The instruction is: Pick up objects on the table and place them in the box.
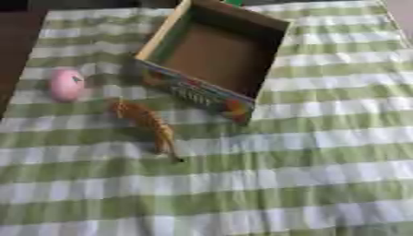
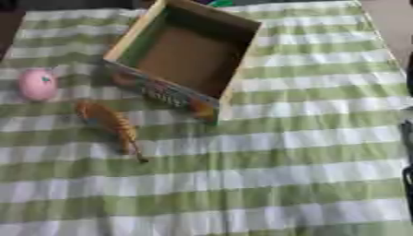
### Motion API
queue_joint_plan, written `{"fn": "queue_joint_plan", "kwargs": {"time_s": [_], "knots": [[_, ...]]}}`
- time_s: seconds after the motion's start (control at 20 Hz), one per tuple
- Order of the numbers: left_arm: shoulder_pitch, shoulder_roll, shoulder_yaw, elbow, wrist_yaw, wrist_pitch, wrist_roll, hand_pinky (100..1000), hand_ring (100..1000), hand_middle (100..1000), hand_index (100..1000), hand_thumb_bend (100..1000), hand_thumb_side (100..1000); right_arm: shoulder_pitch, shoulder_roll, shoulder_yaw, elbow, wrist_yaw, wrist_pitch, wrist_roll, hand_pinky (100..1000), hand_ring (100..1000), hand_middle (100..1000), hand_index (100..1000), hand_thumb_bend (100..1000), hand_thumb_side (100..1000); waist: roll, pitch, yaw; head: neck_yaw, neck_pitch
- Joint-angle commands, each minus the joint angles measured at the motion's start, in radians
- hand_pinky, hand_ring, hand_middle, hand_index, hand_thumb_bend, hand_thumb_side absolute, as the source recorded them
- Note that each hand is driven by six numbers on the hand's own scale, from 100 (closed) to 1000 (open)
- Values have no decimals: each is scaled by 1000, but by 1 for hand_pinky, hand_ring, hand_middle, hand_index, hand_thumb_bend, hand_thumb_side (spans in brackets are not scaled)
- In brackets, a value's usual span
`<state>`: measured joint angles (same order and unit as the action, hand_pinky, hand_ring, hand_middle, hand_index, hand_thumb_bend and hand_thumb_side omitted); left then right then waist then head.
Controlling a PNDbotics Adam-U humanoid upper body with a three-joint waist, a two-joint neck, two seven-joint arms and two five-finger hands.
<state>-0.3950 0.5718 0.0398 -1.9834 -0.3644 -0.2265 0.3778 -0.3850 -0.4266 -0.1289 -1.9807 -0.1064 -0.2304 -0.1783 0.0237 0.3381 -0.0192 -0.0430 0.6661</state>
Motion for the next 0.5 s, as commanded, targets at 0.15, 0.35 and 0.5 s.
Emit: {"fn": "queue_joint_plan", "kwargs": {"time_s": [0.15, 0.35, 0.5], "knots": [[-71, 132, -49, -17, -70, 15, -69, 535, 693, 690, 848, 193, 768, -2, -14, -4, -19, 5, 6, 3, 742, 786, 531, 866, 100, 994, 2, -29, -5, 3, -20], [-124, 191, -103, -17, -121, 27, -120, 543, 710, 702, 854, 344, 846, -1, -13, 0, -19, 3, 8, 7, 742, 786, 531, 866, 100, 994, 3, -33, -13, 13, -25], [-143, 241, -160, -17, -159, 34, -158, 541, 720, 717, 867, 530, 971, -2, -14, 3, -19, 2, 9, 10, 742, 787, 530, 865, 100, 994, 5, -34, -21, 21, -23]]}}
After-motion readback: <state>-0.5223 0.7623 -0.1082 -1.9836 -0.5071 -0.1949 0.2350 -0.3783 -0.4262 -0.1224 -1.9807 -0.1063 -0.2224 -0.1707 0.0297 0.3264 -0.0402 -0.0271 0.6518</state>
